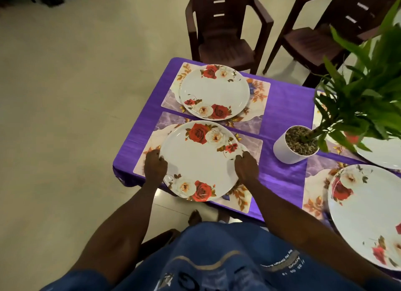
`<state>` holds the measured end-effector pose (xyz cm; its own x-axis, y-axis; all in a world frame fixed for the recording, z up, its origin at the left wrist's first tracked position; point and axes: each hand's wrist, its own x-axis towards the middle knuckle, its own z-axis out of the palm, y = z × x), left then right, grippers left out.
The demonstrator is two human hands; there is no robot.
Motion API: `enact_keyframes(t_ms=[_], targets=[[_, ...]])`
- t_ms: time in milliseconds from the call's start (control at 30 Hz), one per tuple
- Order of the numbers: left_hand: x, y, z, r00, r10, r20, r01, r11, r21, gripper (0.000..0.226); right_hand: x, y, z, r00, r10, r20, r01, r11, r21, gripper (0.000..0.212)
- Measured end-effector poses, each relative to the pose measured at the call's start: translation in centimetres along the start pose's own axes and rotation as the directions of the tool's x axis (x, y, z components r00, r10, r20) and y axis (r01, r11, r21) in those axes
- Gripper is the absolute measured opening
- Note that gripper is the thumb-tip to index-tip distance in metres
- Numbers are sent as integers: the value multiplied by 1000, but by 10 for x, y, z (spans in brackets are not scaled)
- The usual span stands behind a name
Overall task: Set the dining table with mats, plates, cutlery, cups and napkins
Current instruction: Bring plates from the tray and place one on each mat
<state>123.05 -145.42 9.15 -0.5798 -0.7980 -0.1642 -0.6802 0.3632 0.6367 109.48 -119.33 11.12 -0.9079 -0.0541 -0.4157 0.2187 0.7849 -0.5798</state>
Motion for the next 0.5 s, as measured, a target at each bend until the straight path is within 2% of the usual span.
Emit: enact_keyframes(t_ms=[267,500], targets=[[5,-11,-3,994,14,111,-10,999,-33,20,-2,-1,5,997,52,-63,-51,999,18,34],[8,-13,-7,983,-16,185,26,998,-52,24,-8,-1,10,992,68,-104,-70,997,-16,34]])
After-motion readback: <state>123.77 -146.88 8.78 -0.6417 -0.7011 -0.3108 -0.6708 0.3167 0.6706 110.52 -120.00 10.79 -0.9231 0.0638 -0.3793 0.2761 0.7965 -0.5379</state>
